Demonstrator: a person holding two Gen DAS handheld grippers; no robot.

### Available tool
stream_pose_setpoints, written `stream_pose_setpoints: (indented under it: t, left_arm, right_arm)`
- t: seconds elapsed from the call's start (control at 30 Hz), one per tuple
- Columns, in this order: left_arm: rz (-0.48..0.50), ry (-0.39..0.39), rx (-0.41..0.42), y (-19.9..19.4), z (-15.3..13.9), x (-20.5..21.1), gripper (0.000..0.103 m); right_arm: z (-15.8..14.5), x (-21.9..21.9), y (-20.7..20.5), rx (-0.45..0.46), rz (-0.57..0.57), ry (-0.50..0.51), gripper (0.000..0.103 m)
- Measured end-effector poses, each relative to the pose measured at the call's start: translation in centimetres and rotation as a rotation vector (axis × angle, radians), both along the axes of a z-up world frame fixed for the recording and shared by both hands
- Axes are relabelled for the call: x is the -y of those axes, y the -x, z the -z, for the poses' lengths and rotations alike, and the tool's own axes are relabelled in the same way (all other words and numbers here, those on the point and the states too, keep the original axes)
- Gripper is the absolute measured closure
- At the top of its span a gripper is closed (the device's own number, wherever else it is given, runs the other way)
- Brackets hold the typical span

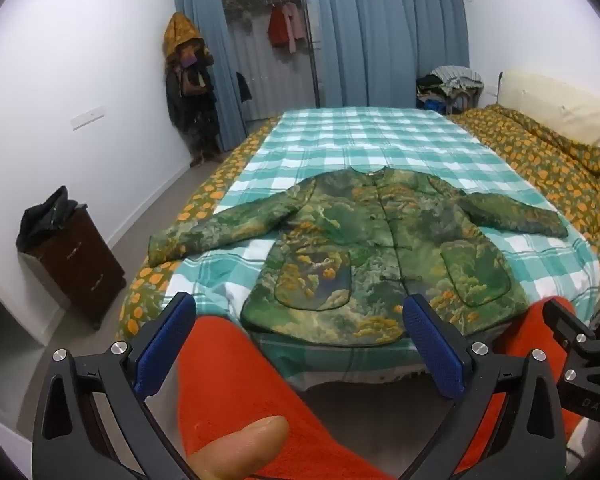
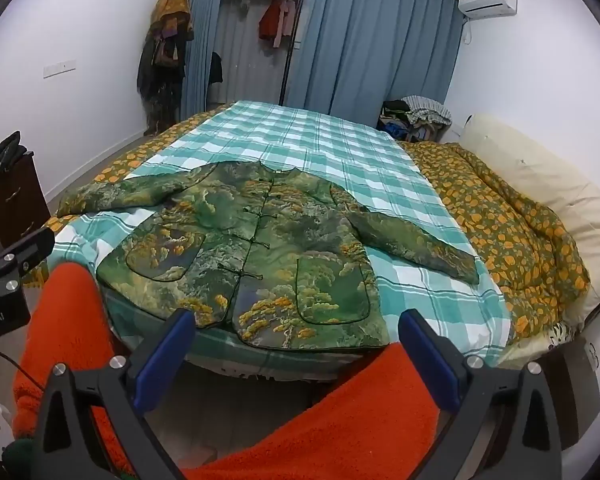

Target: Fold large clothes

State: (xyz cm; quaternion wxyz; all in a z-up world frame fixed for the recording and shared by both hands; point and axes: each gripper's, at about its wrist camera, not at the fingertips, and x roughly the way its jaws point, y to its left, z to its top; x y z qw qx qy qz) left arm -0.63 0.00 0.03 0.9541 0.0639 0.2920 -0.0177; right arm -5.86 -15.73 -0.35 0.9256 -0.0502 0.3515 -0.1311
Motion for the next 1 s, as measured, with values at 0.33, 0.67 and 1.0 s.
stream_pose_setpoints:
  t: [0.33,0.67,1.0]
  left_arm:
    - [0.016,-0.012,-0.057,-0.4,0.9,0.4,0.000]
    - [0.024,-0.019,-0.076,-0.5,1.4,0.7,0.000]
    - [0.030,-0.026,-0.091,-0.6,2.0,0.9,0.000]
  right_arm:
    - [-0.3,0.1,-0.1,-0.012,-0.004,-0.022,0.000]
    - [0.8,0.2,0.2,-0.014,-0.005,-0.023,0.000]
    - [0.8,0.3,0.1,-0.022,-0.004,-0.026,0.000]
